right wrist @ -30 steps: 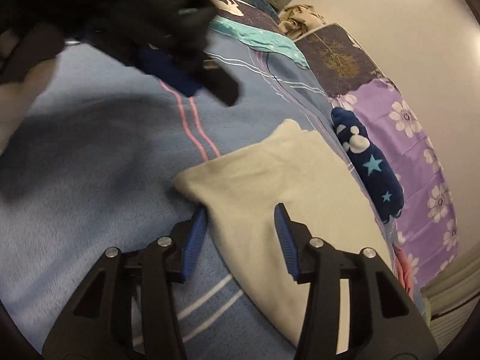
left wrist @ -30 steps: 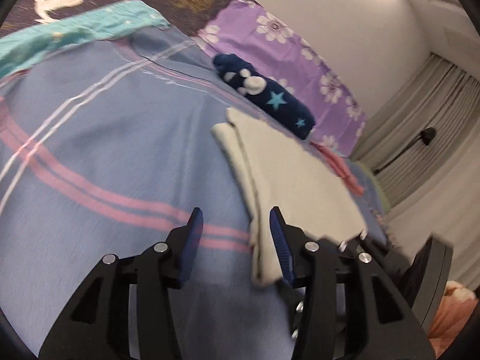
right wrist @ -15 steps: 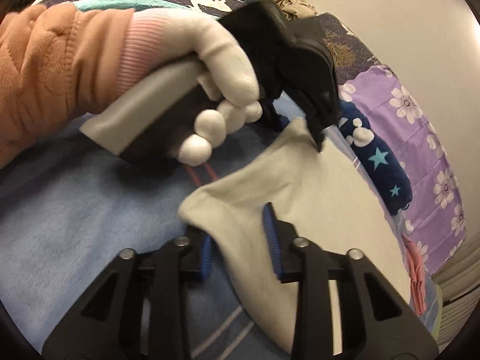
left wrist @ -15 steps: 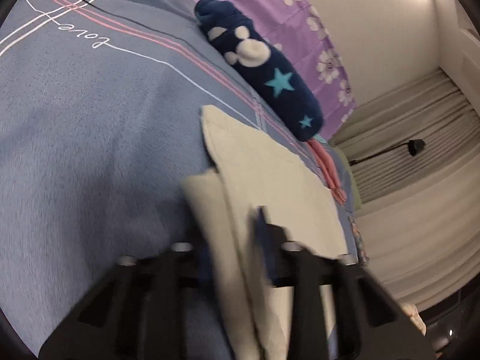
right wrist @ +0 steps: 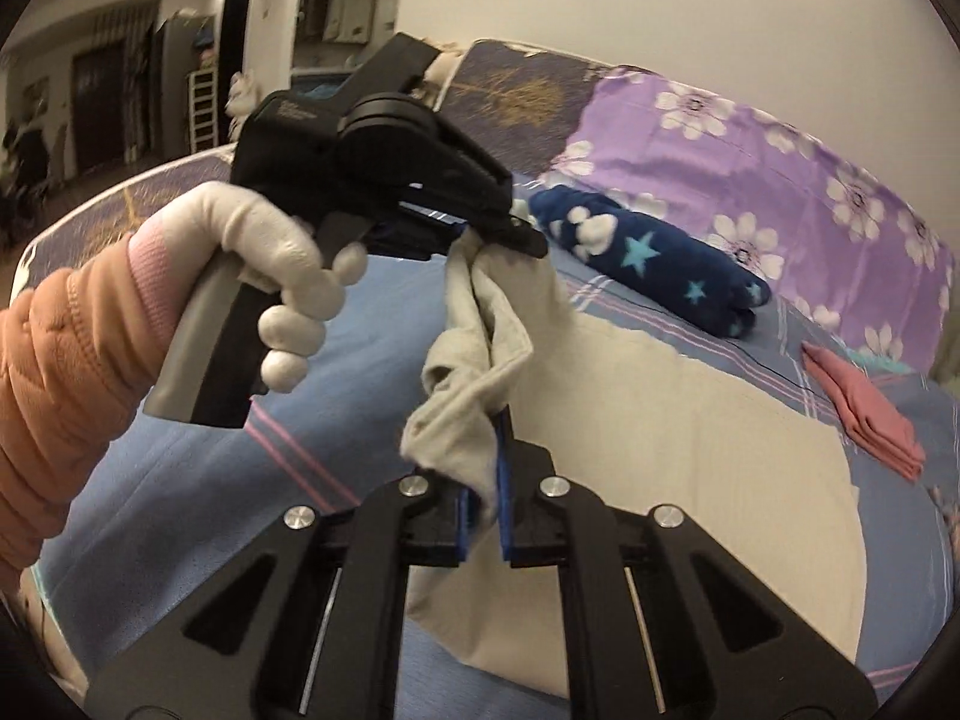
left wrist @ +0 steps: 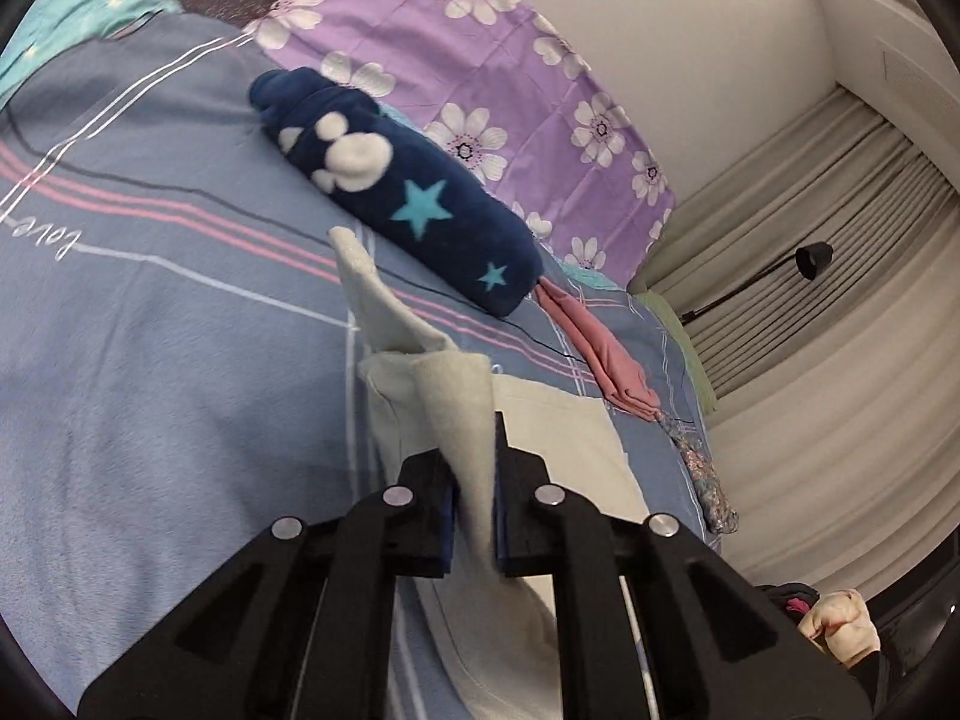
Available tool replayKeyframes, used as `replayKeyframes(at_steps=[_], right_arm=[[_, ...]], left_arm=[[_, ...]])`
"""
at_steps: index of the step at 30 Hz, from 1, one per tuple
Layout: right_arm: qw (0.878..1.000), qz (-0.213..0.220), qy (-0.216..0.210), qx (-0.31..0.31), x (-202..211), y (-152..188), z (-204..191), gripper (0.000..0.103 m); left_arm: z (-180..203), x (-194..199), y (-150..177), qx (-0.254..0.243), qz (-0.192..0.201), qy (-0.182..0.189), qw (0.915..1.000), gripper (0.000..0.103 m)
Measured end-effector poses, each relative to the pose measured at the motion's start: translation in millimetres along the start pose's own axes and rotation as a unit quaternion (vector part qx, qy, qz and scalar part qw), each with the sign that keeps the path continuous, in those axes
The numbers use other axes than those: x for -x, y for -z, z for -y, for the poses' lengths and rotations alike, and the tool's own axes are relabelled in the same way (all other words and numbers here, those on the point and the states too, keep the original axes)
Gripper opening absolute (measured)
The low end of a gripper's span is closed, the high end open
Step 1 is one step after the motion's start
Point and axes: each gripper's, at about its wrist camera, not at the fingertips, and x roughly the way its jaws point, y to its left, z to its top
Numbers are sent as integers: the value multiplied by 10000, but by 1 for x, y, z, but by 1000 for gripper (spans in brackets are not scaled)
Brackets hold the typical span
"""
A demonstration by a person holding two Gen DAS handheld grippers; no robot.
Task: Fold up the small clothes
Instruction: 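Grasp the folded shirt corner with the left gripper while the right gripper grasps another corner, then lift the folded beige shirt with both grippers and carry it across the bed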
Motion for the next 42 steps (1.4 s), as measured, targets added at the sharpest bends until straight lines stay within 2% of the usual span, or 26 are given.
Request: replayKeyframes(at_steps=[9, 18, 26, 32, 35, 42], right_arm=[[9974, 163, 22, -699, 30, 13, 56, 7], [9883, 151, -83, -1515, 51, 49, 118, 7], [9635, 39, -154, -2673, 64, 99, 201, 7], [9412, -30, -262, -3369, 68, 133, 248, 6], [9314, -105, -337, -3622, 67, 149, 259, 6], [9214, -189, -381, -3863, 67, 169, 266, 6]], left_arm=[[65, -27, -3, -440, -145, -190, 9987, 9], [126, -77, 9, -784, -381, -377, 9955, 9], [174, -156, 27, -962, -834, -466, 9908, 9], [202, -209, 46, -1228, -1219, -697, 9824, 8], [209, -230, 54, -1317, -1371, -771, 9787, 8], [222, -260, 70, -1630, -1591, -1015, 9684, 8]])
